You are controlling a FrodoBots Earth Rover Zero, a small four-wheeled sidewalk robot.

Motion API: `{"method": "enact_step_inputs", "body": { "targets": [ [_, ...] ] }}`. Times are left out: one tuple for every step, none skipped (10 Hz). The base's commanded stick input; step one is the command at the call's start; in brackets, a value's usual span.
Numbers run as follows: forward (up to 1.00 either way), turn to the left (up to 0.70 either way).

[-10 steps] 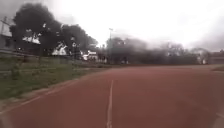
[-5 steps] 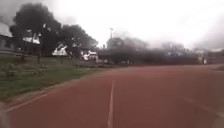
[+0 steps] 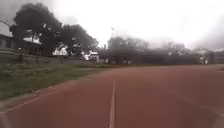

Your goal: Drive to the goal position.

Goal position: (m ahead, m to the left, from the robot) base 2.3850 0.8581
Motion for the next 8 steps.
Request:
{"method": "enact_step_inputs", "body": {
  "targets": [
    [0.70, 0.01],
    [0.70, 0.01],
    [0.70, 0.01],
    [0.70, 0.01],
    [0.70, 0.01],
    [0.70, 0.01],
    [0.70, 0.01],
    [0.70, 0.01]
  ]
}}
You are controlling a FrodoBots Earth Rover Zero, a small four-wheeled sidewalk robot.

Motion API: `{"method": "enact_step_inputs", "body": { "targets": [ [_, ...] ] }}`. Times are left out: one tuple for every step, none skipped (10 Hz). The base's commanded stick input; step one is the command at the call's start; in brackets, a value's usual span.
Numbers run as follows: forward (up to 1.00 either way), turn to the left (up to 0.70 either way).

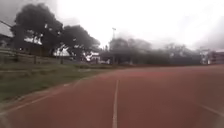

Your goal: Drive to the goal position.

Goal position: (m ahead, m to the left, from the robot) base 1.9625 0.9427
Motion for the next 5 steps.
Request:
{"method": "enact_step_inputs", "body": {
  "targets": [
    [0.70, 0.01],
    [0.70, 0.01],
    [0.70, 0.01],
    [0.70, 0.01],
    [0.70, 0.01]
  ]
}}
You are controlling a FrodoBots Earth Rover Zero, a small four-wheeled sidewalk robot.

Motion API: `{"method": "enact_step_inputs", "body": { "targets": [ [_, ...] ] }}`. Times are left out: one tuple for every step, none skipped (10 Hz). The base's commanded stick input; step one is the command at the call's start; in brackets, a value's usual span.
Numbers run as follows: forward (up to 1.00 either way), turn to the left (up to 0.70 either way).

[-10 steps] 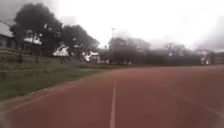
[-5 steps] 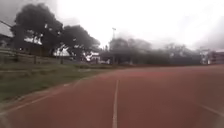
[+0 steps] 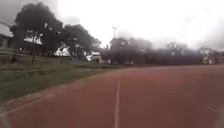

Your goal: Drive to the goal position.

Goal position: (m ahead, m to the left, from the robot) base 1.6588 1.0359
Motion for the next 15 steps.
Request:
{"method": "enact_step_inputs", "body": {
  "targets": [
    [0.70, 0.01],
    [0.70, 0.01],
    [0.70, 0.01],
    [0.70, 0.01],
    [0.70, 0.01],
    [0.70, 0.01],
    [0.70, 0.01],
    [0.70, 0.01],
    [0.70, 0.01],
    [0.70, 0.01],
    [0.70, 0.01],
    [0.70, 0.01],
    [0.70, 0.01],
    [0.70, 0.01],
    [0.70, 0.01]
  ]
}}
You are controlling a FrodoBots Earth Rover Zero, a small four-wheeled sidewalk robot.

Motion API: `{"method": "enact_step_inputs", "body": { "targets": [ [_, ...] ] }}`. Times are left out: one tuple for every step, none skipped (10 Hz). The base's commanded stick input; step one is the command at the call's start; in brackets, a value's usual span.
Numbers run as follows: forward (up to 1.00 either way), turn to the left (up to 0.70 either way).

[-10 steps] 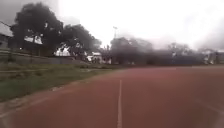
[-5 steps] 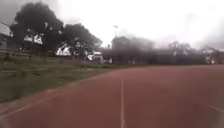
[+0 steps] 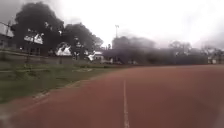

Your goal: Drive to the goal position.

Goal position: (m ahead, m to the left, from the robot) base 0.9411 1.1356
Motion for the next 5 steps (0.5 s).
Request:
{"method": "enact_step_inputs", "body": {
  "targets": [
    [0.70, 0.01],
    [0.70, 0.01],
    [0.70, 0.01],
    [0.70, 0.01],
    [0.70, 0.01]
  ]
}}
